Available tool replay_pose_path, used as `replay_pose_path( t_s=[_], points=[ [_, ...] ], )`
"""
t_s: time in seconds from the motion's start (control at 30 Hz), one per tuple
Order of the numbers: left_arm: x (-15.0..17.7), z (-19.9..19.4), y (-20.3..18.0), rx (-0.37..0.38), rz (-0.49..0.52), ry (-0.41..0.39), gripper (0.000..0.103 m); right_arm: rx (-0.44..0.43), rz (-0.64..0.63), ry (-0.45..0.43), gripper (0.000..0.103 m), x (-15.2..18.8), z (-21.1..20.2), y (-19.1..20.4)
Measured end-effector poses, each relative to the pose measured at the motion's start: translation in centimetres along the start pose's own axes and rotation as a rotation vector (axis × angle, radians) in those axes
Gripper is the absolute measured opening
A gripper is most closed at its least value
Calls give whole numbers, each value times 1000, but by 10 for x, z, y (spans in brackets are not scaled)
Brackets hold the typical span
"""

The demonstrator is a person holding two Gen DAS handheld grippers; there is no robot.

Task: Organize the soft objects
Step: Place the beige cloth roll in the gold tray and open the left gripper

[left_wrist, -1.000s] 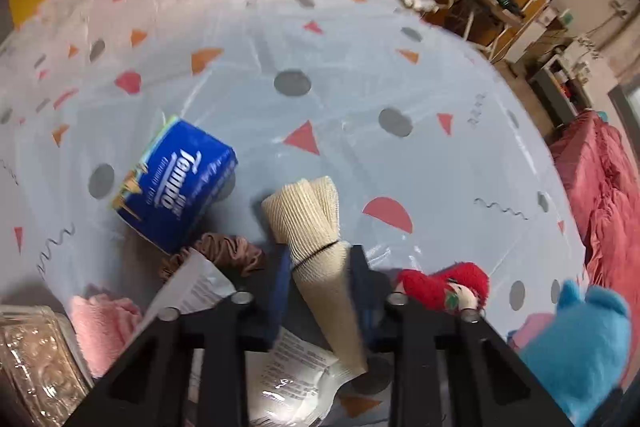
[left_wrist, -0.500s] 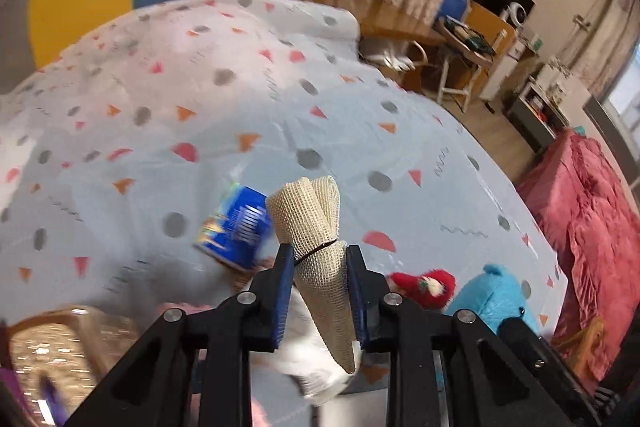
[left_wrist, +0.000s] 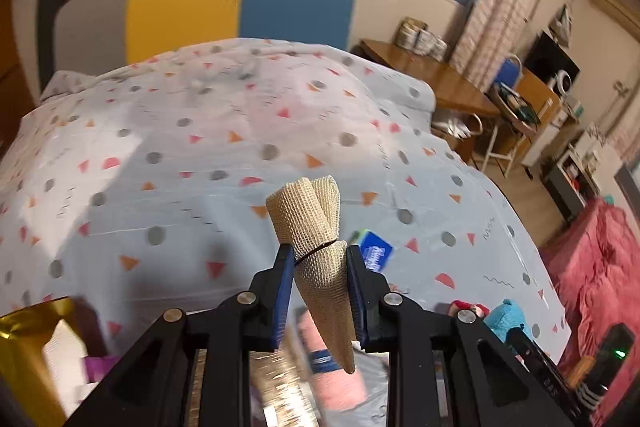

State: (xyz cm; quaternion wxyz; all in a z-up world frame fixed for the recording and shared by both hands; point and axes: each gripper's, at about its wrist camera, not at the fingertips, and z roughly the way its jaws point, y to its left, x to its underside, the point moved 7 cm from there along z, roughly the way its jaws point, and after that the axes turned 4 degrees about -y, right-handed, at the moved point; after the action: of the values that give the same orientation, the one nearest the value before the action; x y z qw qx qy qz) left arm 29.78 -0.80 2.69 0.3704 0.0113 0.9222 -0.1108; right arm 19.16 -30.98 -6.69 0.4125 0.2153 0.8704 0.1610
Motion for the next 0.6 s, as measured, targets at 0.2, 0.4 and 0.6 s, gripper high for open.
replay_pose_path(
  t_s=[0.2, 0.4, 0.6],
  points=[
    [-2, -45, 57, -66, -59, -64, 26, 20, -34, 8, 32, 2, 2, 4],
    [11, -102, 115, -118, -108, -153, 26, 38, -85, 25, 32, 6, 6, 11],
    [47, -152, 178, -203, -141, -228, 27, 60, -131, 47, 32, 11, 11, 16]
  ],
)
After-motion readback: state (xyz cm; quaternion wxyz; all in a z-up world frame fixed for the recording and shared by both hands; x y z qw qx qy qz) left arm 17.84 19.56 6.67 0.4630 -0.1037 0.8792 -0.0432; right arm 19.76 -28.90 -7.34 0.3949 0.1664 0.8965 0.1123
